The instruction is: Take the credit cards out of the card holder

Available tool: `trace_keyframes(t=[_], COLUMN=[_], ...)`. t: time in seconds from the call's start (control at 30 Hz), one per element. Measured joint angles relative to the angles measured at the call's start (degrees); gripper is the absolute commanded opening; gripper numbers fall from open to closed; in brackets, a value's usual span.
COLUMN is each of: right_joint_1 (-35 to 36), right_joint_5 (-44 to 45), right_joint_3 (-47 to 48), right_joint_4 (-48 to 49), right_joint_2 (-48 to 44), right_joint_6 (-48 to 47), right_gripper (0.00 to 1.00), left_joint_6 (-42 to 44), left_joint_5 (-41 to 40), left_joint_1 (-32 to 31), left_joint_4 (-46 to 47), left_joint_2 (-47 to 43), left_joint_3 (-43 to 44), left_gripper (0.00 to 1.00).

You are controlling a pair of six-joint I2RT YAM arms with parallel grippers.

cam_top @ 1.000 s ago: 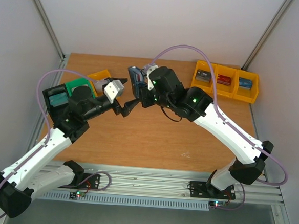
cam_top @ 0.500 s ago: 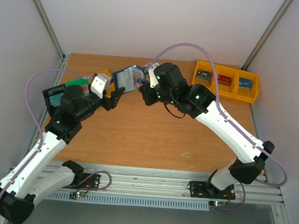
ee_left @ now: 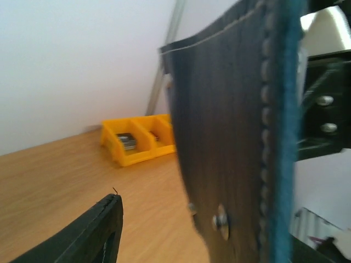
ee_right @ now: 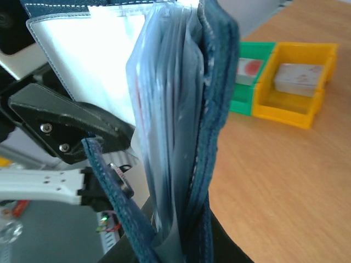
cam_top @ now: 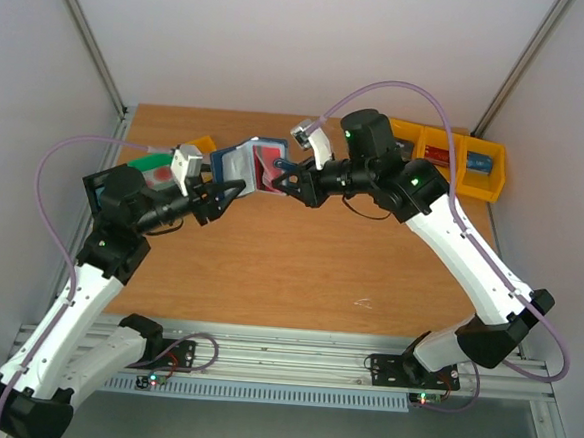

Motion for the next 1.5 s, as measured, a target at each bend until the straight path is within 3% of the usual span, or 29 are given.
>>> trace_keyframes(t=[0.07, 0.13, 0.17, 0.27, 0.37, 0.5, 0.57, 0.67, 0.7, 0.73, 0.8, 0.87, 1.0, 1.07, 1.13, 1.27, 1.4, 1.5], right_joint_1=[-0.66, -0.74, -0.74, -1.73, -2.62, -3.74, -3.98, -4.13, -4.37, -4.44, -4.68, -4.79, -5.14, -5.29, -5.38, -4.35, -0.70, 3.61], right_joint_5=[-4.46, -8.31, -9.44, -12.70, -16.04, -18.21, -18.75, -19.15, -19.28, -19.43, -19.74, -19.43, -14.38, -6.99, 2.23, 18.27, 30.38, 32.81], right_joint_3=[-0.55, -1.07, -1.31, -3.54, -6.80, -8.55, -8.90, -9.81, -10.27, -10.62, -11.21, -11.69, -11.74, -9.88, -6.93, -5.64, -2.89, 0.42], right_joint_4=[0.94, 1.95, 2.45, 4.98, 8.52, 12.41, 14.23, 16.90, 17.55, 18.03, 18.34, 18.10, 15.52, 10.58, 4.15, -4.33, -11.02, -11.65], right_joint_2=[-0.04, -0.07, -0.11, -0.92, -2.56, -3.34, -3.34, -3.34, -3.34, -3.37, -3.37, -3.37, -3.10, -1.73, 0.76, 4.04, 7.21, 9.18], right_joint_6=[-0.09, -0.24, -0.35, -0.57, 0.74, 2.97, 4.04, 5.20, 6.10, 6.29, 7.19, 7.50, 8.96, 10.64, 12.52, 15.39, 16.02, 15.41], right_gripper=[0.03, 0.10, 0.16, 0.34, 0.42, 0.38, 0.32, 0.06, 0.02, 0.01, 0.01, 0.01, 0.01, 0.01, 0.01, 0.01, 0.01, 0.01], left_joint_6=[-1.49, -2.73, -3.52, -4.11, -4.48, -6.12, -7.43, -9.46, -10.01, -10.60, -11.85, -12.61, -15.10, -14.32, -11.87, -6.32, -1.97, -2.34], left_joint_5=[4.37, 7.78, 8.70, 10.32, 11.13, 12.37, 12.96, 13.88, 14.10, 14.23, 13.66, 11.21, -2.34, -9.33, -14.29, -16.79, -8.79, -2.12], left_joint_1=[0.04, 0.02, 0.04, 0.04, 0.26, 0.26, 0.26, 0.26, 0.26, 0.26, 0.26, 0.15, 0.28, 0.37, 0.61, 0.70, -0.39, -5.75], left_joint_4=[1.79, 3.06, 3.32, 3.50, 3.48, 3.43, 3.37, 3.30, 3.15, 2.75, 1.75, 0.50, -5.77, -9.40, -11.96, -13.03, -9.38, -5.14], left_joint_2=[0.02, -0.09, -0.22, -0.94, -0.94, -0.92, -0.90, -0.92, -0.92, -0.94, -0.96, -1.01, -1.25, -1.16, -1.14, -1.36, -1.29, 0.00], left_joint_3=[0.00, 0.00, 0.00, 0.00, -0.02, 0.00, 0.00, 0.00, 0.00, 0.00, 0.00, 0.00, 0.02, 0.00, -0.11, -0.44, -1.31, -2.21], left_gripper=[0.38, 0.10, 0.04, 0.00, 0.00, 0.00, 0.00, 0.00, 0.01, 0.05, 0.31, 0.49, 0.58, 0.62, 0.61, 0.41, 0.37, 0.35])
